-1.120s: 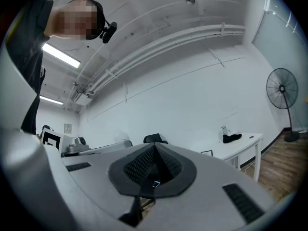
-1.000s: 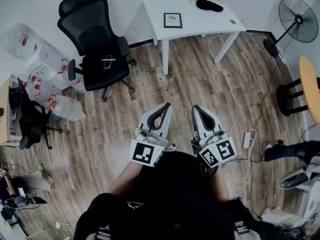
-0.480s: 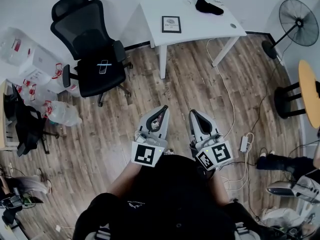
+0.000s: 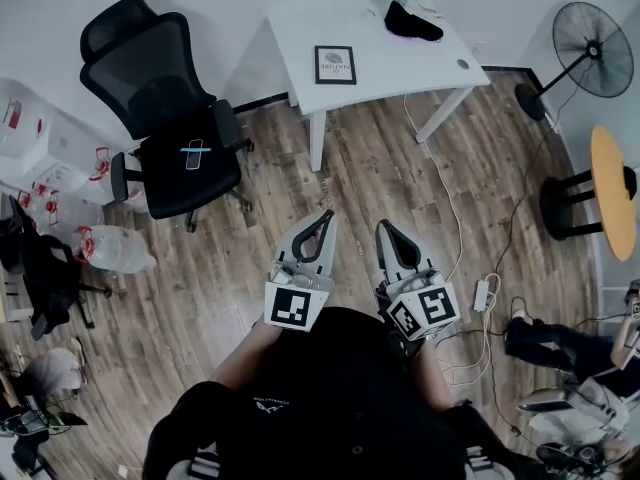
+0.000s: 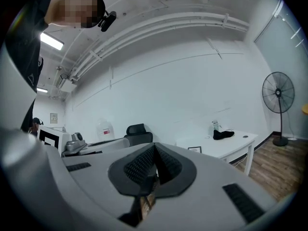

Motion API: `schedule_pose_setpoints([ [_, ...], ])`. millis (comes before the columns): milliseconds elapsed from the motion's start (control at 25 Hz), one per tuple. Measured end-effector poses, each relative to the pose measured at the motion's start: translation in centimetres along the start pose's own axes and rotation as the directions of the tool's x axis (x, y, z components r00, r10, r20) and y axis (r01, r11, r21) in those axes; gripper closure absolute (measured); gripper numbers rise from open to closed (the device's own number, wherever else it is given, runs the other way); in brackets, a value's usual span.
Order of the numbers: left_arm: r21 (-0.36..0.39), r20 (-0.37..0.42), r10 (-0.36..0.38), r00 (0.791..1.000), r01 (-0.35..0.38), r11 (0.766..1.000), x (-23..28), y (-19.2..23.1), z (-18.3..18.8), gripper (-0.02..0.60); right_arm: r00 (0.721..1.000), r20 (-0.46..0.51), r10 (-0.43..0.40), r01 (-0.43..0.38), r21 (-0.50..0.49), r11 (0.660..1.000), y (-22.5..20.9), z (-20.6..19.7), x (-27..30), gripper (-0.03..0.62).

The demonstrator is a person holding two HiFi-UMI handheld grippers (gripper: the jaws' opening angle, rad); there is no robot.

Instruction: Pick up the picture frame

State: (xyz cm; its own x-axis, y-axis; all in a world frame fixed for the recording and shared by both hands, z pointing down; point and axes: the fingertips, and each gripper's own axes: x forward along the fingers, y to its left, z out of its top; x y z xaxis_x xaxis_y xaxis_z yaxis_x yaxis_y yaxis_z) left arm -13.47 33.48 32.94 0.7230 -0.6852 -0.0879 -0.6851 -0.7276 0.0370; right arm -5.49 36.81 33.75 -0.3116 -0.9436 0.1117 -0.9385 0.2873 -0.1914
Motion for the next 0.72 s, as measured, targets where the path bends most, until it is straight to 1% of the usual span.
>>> schedule_pose_setpoints([
  [120, 0.013, 0.001, -0.014, 1.000, 0.014, 1.000, 1.9, 1.9, 0.0, 0.575, 0.999, 0.005, -0.036, 0.036, 0.003, 0.999, -1.1, 0.3, 2.3, 0.595],
  [280, 0.023, 0.005, 0.011, 1.000, -0.011, 1.000, 3.7, 4.5, -0.2, 0.575, 0.998, 0.002, -0.068, 0.068, 0.003, 0.998, -2.0, 0.0, 4.7, 0.595],
  [480, 0.019, 0.003, 0.005, 1.000, -0.005, 1.000, 5.3, 6.7, -0.6, 0.575, 0.997, -0.011, -0.075, 0.075, -0.006, 0.997, -2.1, -0.3, 7.5, 0.595],
  [720, 0.036, 0.000, 0.030, 1.000, -0.030, 0.999, 6.0, 8.5, -0.6, 0.575, 0.998, -0.026, -0.052, 0.052, -0.004, 0.999, -2.0, -0.2, 9.4, 0.595],
])
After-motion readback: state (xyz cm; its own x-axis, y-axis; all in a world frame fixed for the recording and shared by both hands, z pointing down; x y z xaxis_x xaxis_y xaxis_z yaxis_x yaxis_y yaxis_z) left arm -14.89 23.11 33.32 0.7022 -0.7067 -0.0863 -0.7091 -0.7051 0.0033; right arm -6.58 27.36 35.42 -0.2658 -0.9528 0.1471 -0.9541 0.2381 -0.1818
